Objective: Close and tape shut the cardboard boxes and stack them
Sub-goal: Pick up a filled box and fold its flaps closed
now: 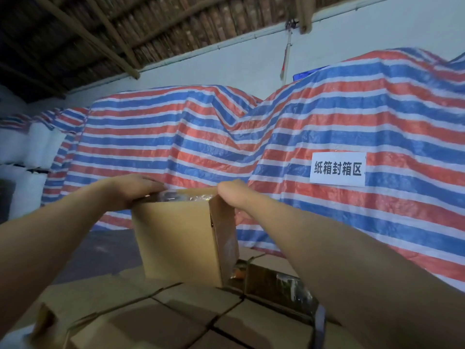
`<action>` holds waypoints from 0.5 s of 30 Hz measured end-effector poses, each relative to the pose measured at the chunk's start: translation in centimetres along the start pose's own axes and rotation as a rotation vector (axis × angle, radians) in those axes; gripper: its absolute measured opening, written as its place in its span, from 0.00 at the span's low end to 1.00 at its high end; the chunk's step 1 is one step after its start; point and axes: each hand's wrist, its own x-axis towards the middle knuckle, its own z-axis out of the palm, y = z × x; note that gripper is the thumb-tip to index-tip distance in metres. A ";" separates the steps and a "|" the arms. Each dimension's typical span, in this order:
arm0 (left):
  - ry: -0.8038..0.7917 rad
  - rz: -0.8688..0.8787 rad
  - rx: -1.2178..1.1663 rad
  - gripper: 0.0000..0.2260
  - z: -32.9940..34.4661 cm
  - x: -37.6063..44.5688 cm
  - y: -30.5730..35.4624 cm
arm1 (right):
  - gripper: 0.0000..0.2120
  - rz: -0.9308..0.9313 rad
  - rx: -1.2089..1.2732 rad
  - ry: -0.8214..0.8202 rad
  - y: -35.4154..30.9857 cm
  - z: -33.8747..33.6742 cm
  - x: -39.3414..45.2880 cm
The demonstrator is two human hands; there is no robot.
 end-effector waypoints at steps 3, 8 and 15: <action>-0.053 -0.031 -0.314 0.15 1.3 -1.7 2.5 | 0.10 0.081 0.133 -0.074 1.0 -3.0 -1.2; -0.088 -0.003 -0.620 0.28 4.0 -3.9 6.6 | 0.17 0.130 0.248 -0.065 2.7 -8.4 -3.3; -0.259 0.155 -0.757 0.26 8.4 -6.8 12.5 | 0.15 0.174 0.287 -0.044 4.5 -16.9 -7.4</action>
